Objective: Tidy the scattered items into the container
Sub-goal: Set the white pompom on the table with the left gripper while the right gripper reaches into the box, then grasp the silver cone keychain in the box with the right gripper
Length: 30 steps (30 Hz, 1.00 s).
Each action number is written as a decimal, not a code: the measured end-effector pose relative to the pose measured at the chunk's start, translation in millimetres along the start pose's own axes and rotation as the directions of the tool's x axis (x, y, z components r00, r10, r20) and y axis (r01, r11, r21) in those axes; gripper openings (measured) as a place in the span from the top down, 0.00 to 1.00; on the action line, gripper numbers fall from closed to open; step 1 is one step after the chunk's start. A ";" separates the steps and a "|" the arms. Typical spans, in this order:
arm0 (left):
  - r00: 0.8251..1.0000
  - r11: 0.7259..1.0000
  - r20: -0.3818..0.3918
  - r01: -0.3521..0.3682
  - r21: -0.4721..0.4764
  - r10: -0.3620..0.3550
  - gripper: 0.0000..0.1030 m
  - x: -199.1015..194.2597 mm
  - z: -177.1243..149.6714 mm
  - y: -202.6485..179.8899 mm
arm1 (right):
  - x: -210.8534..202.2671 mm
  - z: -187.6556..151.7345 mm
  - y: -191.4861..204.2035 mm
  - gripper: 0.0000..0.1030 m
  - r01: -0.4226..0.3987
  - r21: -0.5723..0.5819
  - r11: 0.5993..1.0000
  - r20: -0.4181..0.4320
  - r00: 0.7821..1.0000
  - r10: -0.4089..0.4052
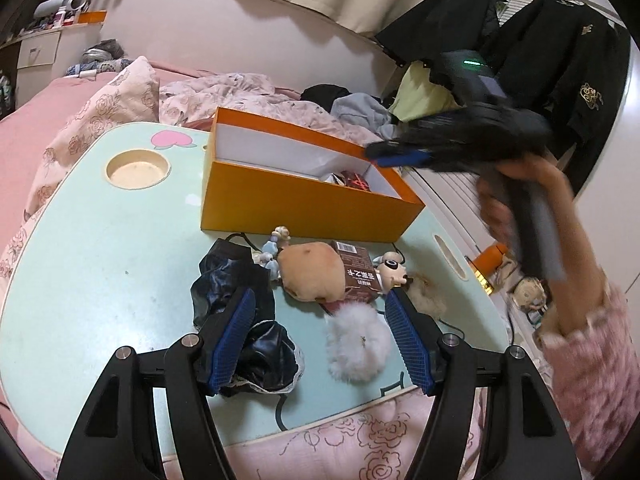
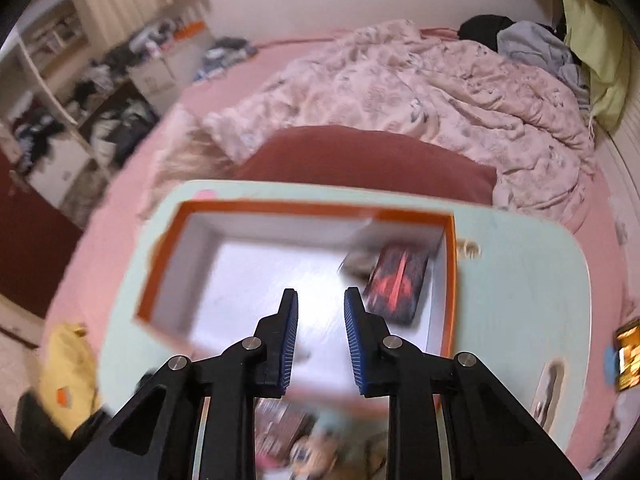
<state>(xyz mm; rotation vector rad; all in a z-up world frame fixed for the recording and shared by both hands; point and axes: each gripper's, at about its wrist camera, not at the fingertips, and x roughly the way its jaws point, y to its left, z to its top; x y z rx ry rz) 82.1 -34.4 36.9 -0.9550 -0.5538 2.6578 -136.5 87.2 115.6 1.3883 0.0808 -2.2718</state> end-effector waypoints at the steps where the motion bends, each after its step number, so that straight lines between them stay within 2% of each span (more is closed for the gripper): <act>1: 1.000 1.000 0.001 0.001 -0.001 -0.001 0.34 -0.3 -0.4 0.5 | 11.4 8.0 -0.4 0.77 -0.001 0.002 1.000 -0.028 1.000 0.001; 3: 1.000 1.000 0.002 0.005 -0.005 -0.005 0.34 -0.4 -0.4 2.1 | 27.3 16.8 -2.2 0.76 0.013 -0.011 1.000 -0.079 0.997 -0.014; 5: 1.000 1.000 0.002 0.008 -0.008 -0.008 0.34 -0.2 -0.3 3.0 | 43.1 20.4 4.7 0.75 0.102 -0.069 0.992 -0.127 0.986 -0.110; 7: 1.000 1.000 0.002 0.012 -0.009 -0.012 0.34 -0.4 -0.4 3.6 | 52.3 19.6 10.7 0.75 0.208 -0.131 0.969 -0.123 0.967 -0.224; 8: 1.000 1.000 0.002 0.013 -0.010 -0.013 0.34 -0.7 -0.5 3.5 | 55.7 18.3 11.2 0.73 0.234 -0.151 0.961 -0.121 0.960 -0.253; 11: 1.000 1.000 0.003 0.014 -0.010 -0.014 0.34 -1.1 -0.8 2.9 | 66.8 15.1 13.9 0.62 0.239 -0.183 0.954 -0.154 0.951 -0.268; 13: 1.000 1.000 0.004 0.014 -0.011 -0.014 0.34 -1.2 -0.8 3.0 | 79.0 11.4 11.1 0.61 0.221 -0.171 0.960 -0.207 0.945 -0.254; 16: 1.000 1.000 0.006 0.016 -0.014 -0.016 0.34 -1.7 -1.2 3.2 | 80.4 7.8 6.7 0.64 0.202 -0.128 0.971 -0.177 0.958 -0.223; 17: 1.000 1.000 0.006 0.016 -0.015 -0.016 0.34 -1.7 -1.1 3.2 | 80.6 7.1 5.0 0.70 0.187 -0.117 0.975 -0.177 0.962 -0.206; 21: 1.000 1.000 0.005 0.017 -0.016 -0.017 0.34 -1.4 -1.5 2.6 | 77.3 6.0 1.5 0.70 0.164 -0.101 0.981 -0.165 0.970 -0.179; 25: 1.000 1.000 0.004 0.018 -0.022 -0.018 0.34 -1.4 -1.2 3.5 | 38.5 0.5 5.5 0.70 0.073 -0.059 0.996 -0.070 0.994 -0.078; 30: 1.000 0.999 0.019 0.015 -0.039 -0.014 0.34 -4.7 -2.1 6.5 | -28.0 -32.4 19.3 0.70 -0.014 -0.108 0.994 0.035 0.999 0.017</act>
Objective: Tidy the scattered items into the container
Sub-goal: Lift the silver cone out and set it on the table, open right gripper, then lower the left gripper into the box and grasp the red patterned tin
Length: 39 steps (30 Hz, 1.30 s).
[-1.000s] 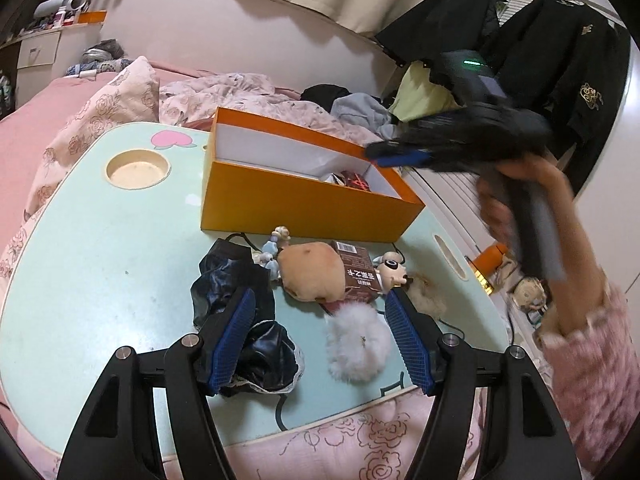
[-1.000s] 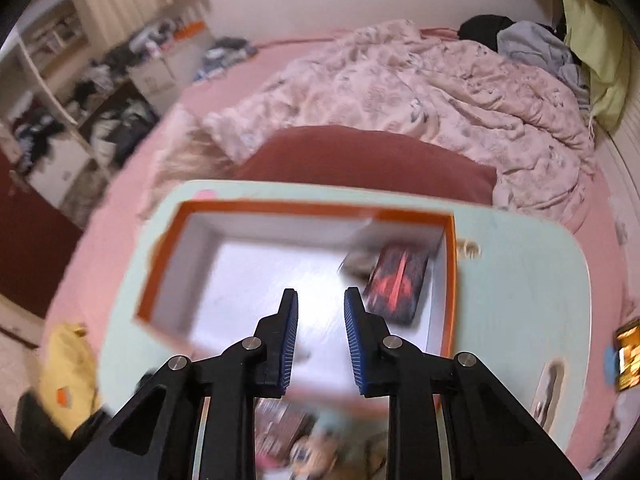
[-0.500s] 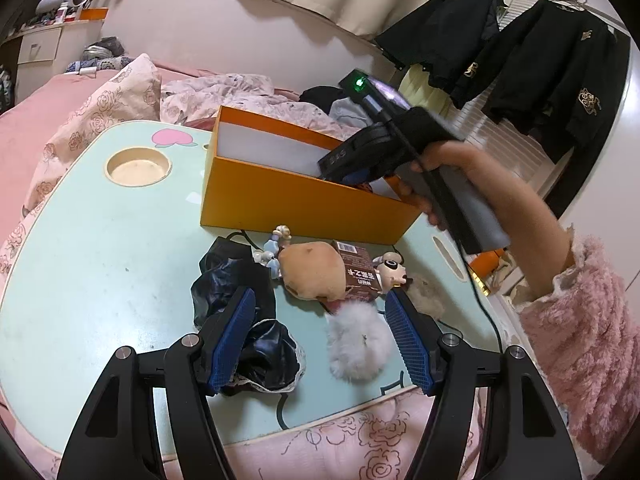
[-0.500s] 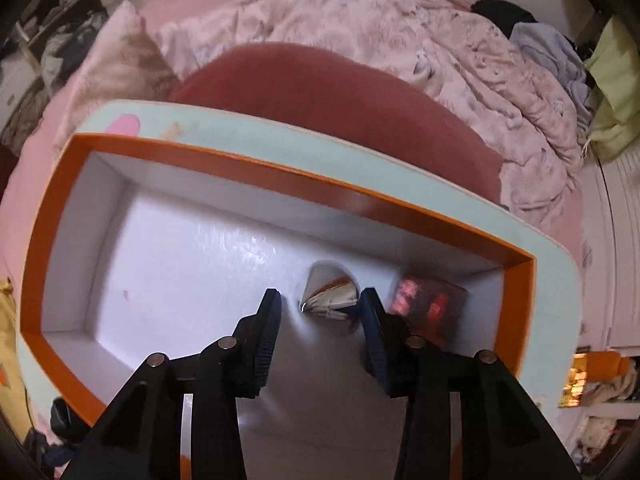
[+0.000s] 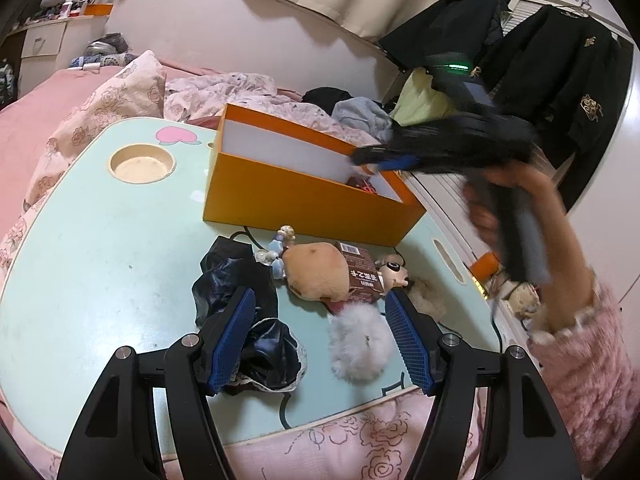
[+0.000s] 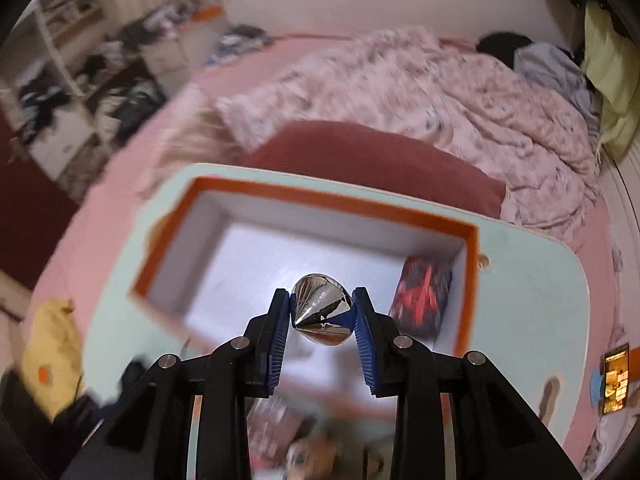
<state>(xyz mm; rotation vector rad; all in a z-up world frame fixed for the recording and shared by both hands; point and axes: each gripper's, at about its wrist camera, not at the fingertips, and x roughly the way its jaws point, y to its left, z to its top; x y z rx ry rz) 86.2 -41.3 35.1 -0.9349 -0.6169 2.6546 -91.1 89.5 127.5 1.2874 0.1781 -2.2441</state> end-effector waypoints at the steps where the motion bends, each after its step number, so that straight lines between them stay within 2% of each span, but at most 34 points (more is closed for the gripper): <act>1: 1.000 1.000 0.008 0.001 -0.006 -0.001 0.34 -1.6 0.1 1.2 | -14.8 -13.3 1.0 0.70 -0.020 -0.005 1.000 0.016 1.000 0.020; 5: 0.995 0.998 0.096 0.040 -0.048 -0.035 0.34 -17.4 0.4 9.7 | -42.2 -64.5 -6.4 0.70 -0.031 0.002 1.000 0.039 0.999 0.031; 8: 0.990 0.993 0.112 0.098 -0.072 -0.090 0.34 -19.6 1.4 15.6 | -33.6 -97.9 -21.6 0.70 -0.002 0.036 0.999 0.004 1.000 0.002; 10: 0.989 0.991 0.108 0.111 -0.078 -0.102 0.34 -17.7 2.5 16.2 | -24.7 -112.3 -34.1 0.70 -0.012 0.076 0.997 -0.008 1.000 0.013; 14: 0.993 0.995 0.086 0.087 -0.053 -0.082 0.34 -14.0 4.7 9.7 | -6.7 -121.5 -45.3 0.70 -0.049 0.141 0.989 -0.004 0.999 0.050; 20: 0.995 0.997 0.069 0.070 -0.023 -0.068 0.34 -12.7 5.4 2.7 | 1.7 -122.5 -28.4 0.70 -0.078 0.120 0.990 0.040 0.996 0.074; 22: 0.996 0.997 0.062 0.069 -0.026 -0.067 0.34 -11.9 5.4 3.3 | -0.9 -124.1 -27.0 0.64 -0.096 0.137 0.986 0.080 0.993 0.085; 23: 0.996 0.997 0.060 0.067 -0.028 -0.066 0.34 -11.8 5.5 3.5 | -4.1 -126.2 -29.1 0.56 -0.098 0.152 0.984 0.105 0.991 0.082; 27: 0.997 0.998 0.054 0.056 -0.017 -0.055 0.34 -12.7 8.7 0.8 | -33.2 -143.2 -36.0 0.52 -0.098 0.202 0.974 0.219 0.974 0.053; 29: 0.998 0.999 0.042 0.037 0.003 -0.037 0.34 -10.7 13.6 -4.2 | -42.2 -152.8 -37.2 0.50 -0.079 0.208 0.975 0.230 0.973 0.030; 33: 0.998 0.995 0.017 -0.057 0.080 0.055 0.34 -1.1 31.7 -21.9 | -53.5 -178.5 -32.7 0.50 0.011 0.195 0.981 0.249 0.967 -0.060; 35: 0.997 0.990 -0.011 -0.080 0.119 0.082 0.34 8.6 47.4 -35.1 | -54.1 -190.4 -28.9 0.50 0.041 0.193 0.980 0.253 0.963 -0.090; 39: 0.983 0.973 -0.084 -0.144 0.183 0.161 0.34 34.8 82.6 -68.4 | -46.2 -203.1 -25.3 0.50 0.066 0.201 0.977 0.248 0.962 -0.116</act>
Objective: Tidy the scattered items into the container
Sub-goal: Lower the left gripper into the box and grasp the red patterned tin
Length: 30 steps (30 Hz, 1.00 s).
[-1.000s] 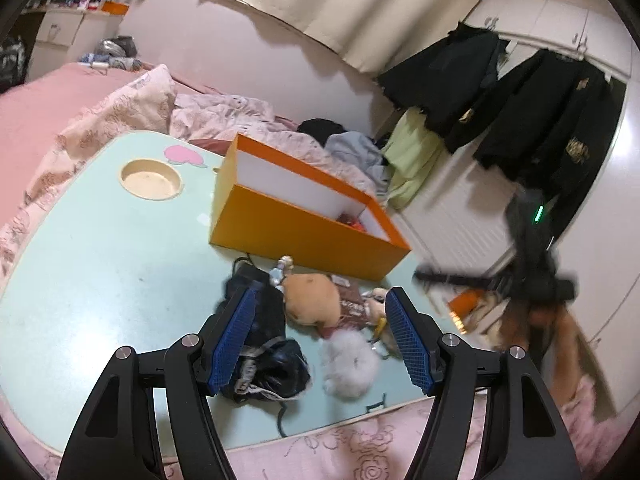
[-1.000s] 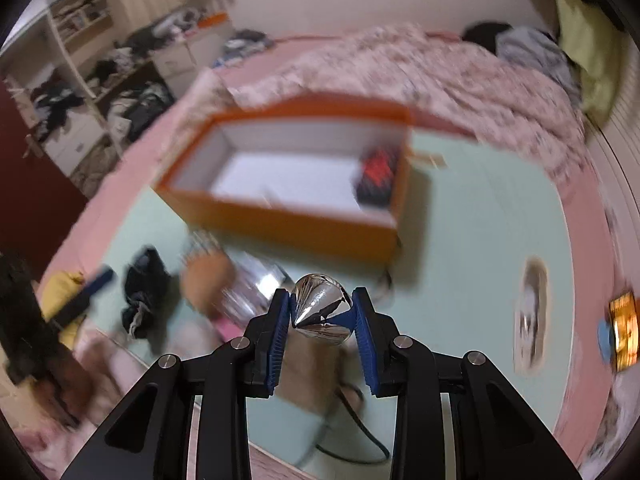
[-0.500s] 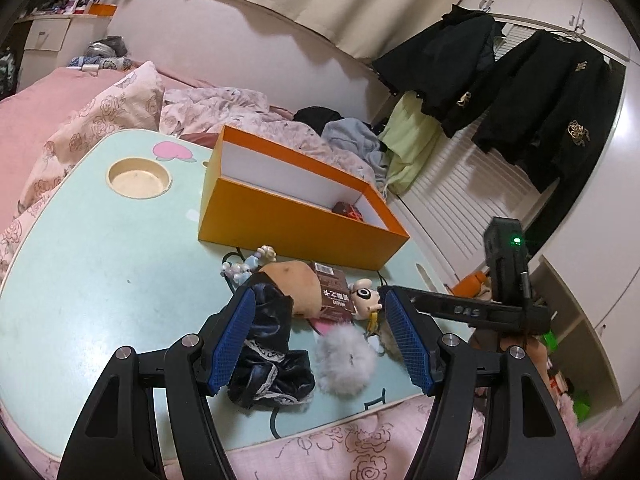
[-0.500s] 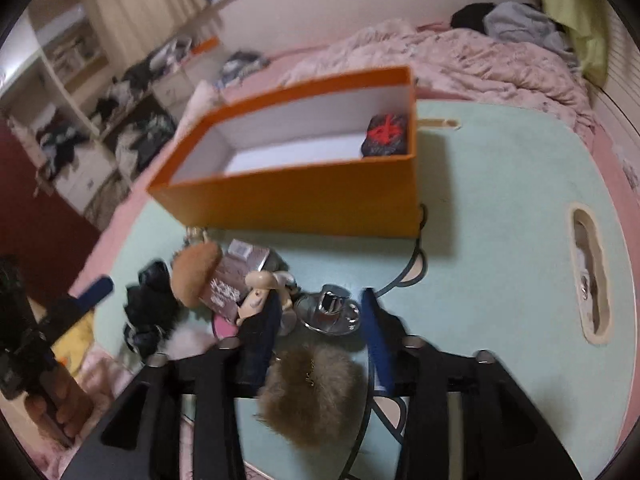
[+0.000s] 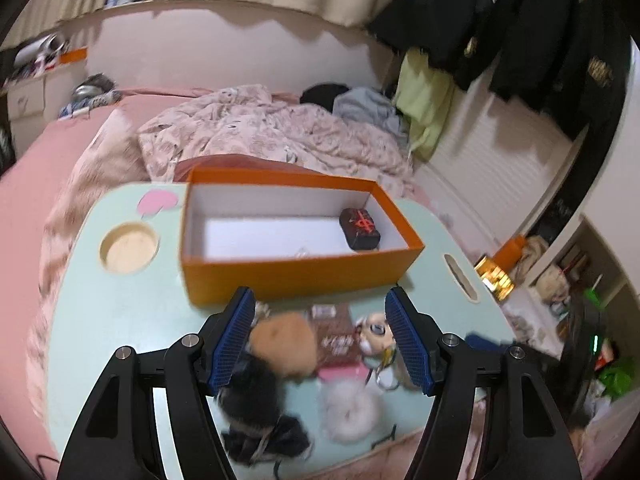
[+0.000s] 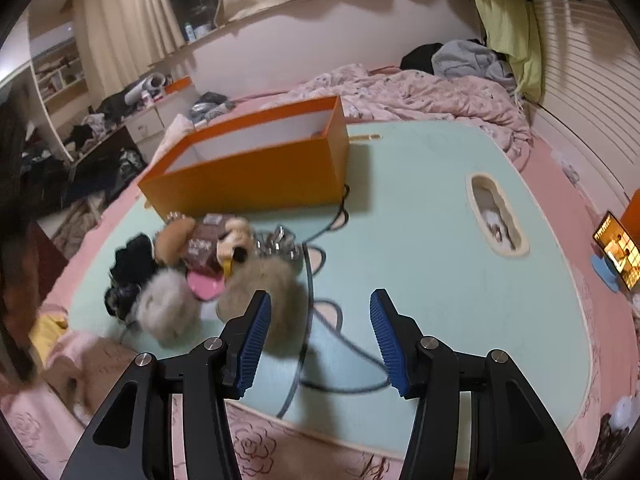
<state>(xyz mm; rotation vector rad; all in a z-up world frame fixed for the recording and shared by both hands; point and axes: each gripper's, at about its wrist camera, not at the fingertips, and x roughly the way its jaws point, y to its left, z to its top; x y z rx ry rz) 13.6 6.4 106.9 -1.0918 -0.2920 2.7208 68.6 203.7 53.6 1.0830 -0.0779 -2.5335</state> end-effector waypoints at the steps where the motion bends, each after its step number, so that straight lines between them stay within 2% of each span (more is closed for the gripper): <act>1: 0.999 1.000 -0.023 -0.024 0.020 0.024 0.34 7.0 10.9 -9.4 | 3.5 -3.1 0.0 0.50 0.002 0.008 1.000 -0.002 1.000 -0.002; 4: 0.997 0.996 -0.078 -0.020 0.088 0.027 0.34 32.3 35.2 -33.7 | 11.0 -6.3 -2.6 0.48 -0.016 0.022 1.000 -0.019 1.000 0.017; 6: 0.988 0.995 -0.156 -0.006 0.096 0.021 0.34 60.8 48.8 -44.6 | 10.0 -6.5 -6.7 0.46 -0.031 0.040 0.999 -0.015 0.999 0.031; 9: 0.958 0.999 -0.286 -0.013 0.045 0.026 0.34 109.7 62.5 -47.5 | 7.6 -7.0 -11.8 0.42 -0.046 0.061 0.997 -0.004 0.999 0.047; 12: 0.935 1.000 -0.356 -0.019 -0.020 0.011 0.37 145.4 72.5 -47.0 | 6.2 -7.3 -12.7 0.41 -0.054 0.064 0.996 -0.001 0.999 0.054; 16: 0.921 0.995 -0.389 -0.049 -0.087 0.011 0.38 173.0 81.2 -44.7 | 6.2 -7.9 -12.0 0.41 -0.061 0.065 0.996 0.002 0.998 0.061; 19: 0.904 0.994 -0.426 -0.076 -0.077 0.036 0.38 189.4 80.3 -48.9 | 5.7 -8.6 -13.9 0.41 -0.073 0.074 0.995 0.006 0.997 0.073; 23: 0.892 0.991 -0.444 -0.118 -0.056 0.081 0.38 206.8 79.8 -52.0 | 4.5 -9.4 -15.0 0.41 -0.079 0.078 0.994 0.009 0.997 0.079; 27: 0.898 0.994 -0.435 -0.096 -0.062 0.059 0.38 214.0 79.4 -50.8 | 5.2 -9.5 -15.4 0.40 -0.084 0.080 0.993 0.009 0.996 0.083; 30: 0.900 0.993 -0.428 -0.113 -0.039 0.085 0.37 209.6 79.2 -47.8 | 4.6 -9.6 -16.6 0.40 -0.090 0.085 0.992 0.012 0.996 0.089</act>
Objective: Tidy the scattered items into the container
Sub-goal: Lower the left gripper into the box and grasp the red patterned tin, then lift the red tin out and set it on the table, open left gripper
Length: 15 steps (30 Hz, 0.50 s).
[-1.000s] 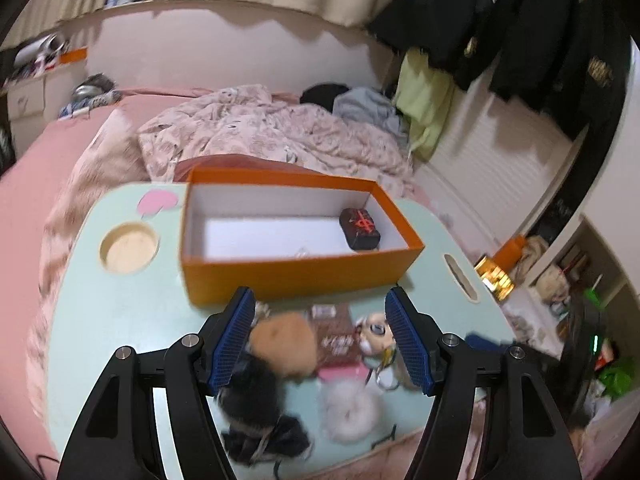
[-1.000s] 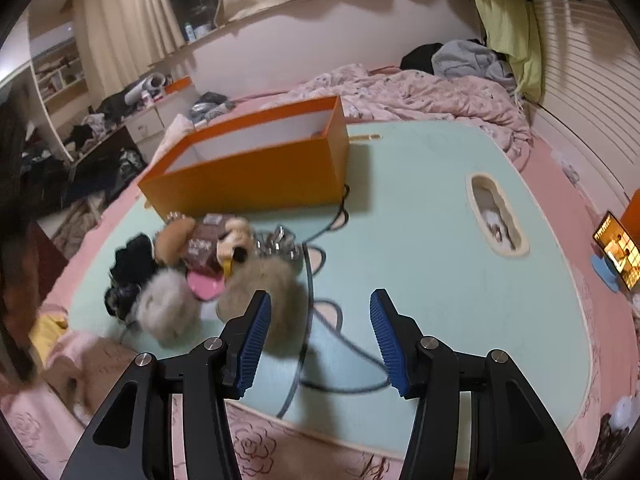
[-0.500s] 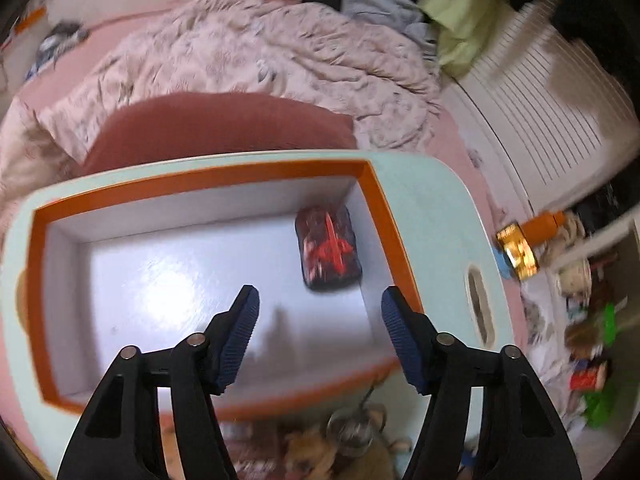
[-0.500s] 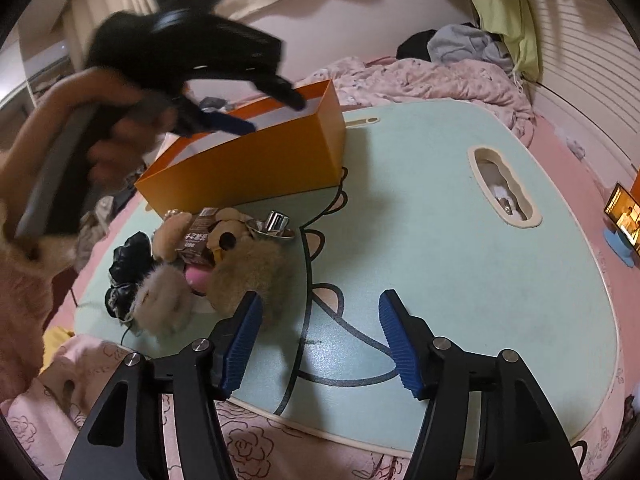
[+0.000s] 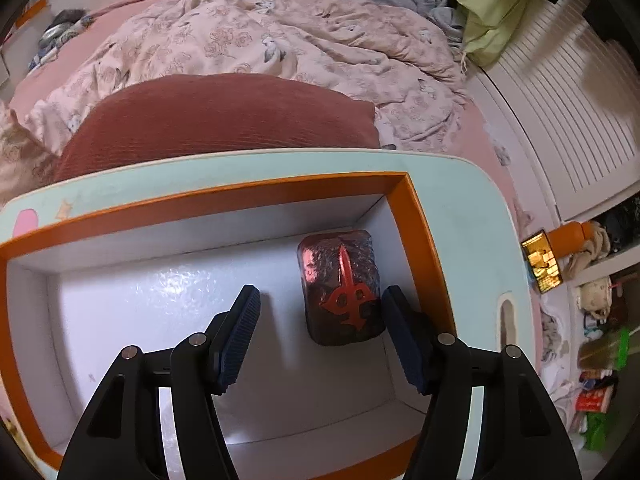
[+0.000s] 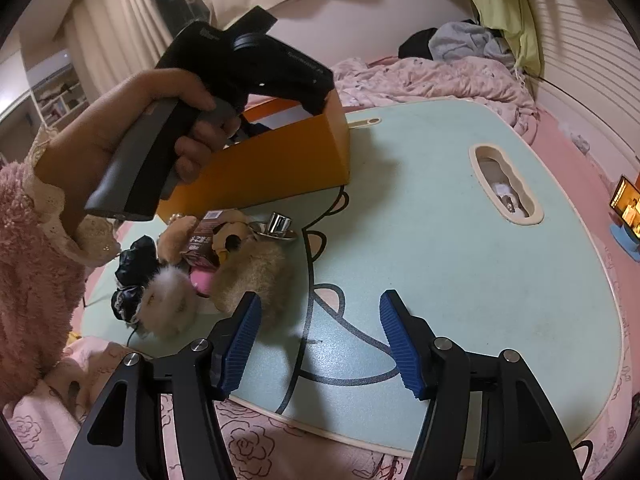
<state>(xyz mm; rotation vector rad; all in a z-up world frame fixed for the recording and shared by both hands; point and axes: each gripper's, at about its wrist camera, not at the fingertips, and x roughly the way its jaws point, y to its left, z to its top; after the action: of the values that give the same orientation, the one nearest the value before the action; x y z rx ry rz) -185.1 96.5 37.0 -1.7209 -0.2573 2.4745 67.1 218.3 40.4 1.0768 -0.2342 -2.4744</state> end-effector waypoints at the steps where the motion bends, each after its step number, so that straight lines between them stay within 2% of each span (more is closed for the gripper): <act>1: 1.000 1.000 0.001 -0.012 0.006 0.012 0.37 -2.0 -1.5 2.3 | -0.3 -0.1 -0.3 0.40 -0.002 0.002 1.000 0.001 1.000 0.002; 6: 0.998 0.998 0.007 -0.061 0.004 0.061 0.38 -11.8 -6.6 24.7 | 0.1 -0.3 0.3 0.39 -0.003 0.002 1.000 0.002 1.000 0.003; 8: 0.998 0.999 0.015 -0.053 -0.011 0.053 0.40 -16.9 -7.0 31.3 | 0.7 -0.5 0.6 0.38 -0.003 0.000 1.000 0.001 1.000 0.003; 14: 0.998 0.997 -0.004 -0.067 0.033 0.067 0.40 -8.3 -3.3 20.4 | 1.4 -1.2 1.3 0.38 -0.003 0.000 1.000 0.001 1.000 0.003; 15: 0.998 0.998 -0.011 -0.061 0.035 0.061 0.46 -4.4 -2.4 19.2 | 1.7 -1.3 1.4 0.38 -0.002 0.001 1.000 0.001 1.000 0.002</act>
<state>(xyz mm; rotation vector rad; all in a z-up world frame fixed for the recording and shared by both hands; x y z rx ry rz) -181.2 77.1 36.3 -1.7551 -0.1623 2.4948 67.5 216.3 38.9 1.0749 -0.2367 -2.4730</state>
